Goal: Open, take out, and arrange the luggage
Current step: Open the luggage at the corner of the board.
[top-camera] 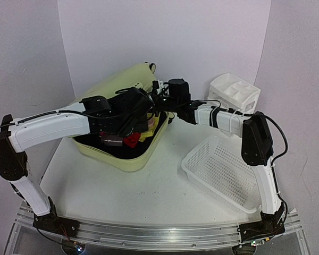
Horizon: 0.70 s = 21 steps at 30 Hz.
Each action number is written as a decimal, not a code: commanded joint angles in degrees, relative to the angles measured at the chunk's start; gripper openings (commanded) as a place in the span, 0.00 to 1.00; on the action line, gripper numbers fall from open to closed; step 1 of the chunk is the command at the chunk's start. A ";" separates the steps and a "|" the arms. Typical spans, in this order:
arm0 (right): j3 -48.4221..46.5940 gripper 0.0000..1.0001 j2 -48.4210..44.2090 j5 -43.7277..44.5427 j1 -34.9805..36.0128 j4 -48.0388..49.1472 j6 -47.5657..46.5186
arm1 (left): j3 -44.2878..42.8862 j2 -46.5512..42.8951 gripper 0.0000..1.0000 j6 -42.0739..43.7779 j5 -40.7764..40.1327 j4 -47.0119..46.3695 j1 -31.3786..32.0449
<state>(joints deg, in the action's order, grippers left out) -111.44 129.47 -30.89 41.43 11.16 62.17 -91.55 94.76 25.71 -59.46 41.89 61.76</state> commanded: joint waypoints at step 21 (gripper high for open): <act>18.92 0.37 -19.19 15.16 -1.49 -8.57 -12.90 | -2.59 -6.47 0.16 20.74 -10.38 -28.97 -14.25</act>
<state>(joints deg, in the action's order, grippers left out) -97.36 119.59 -21.37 41.52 5.48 53.49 -92.58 94.08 45.19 -65.73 17.74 52.69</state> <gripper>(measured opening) 0.359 0.181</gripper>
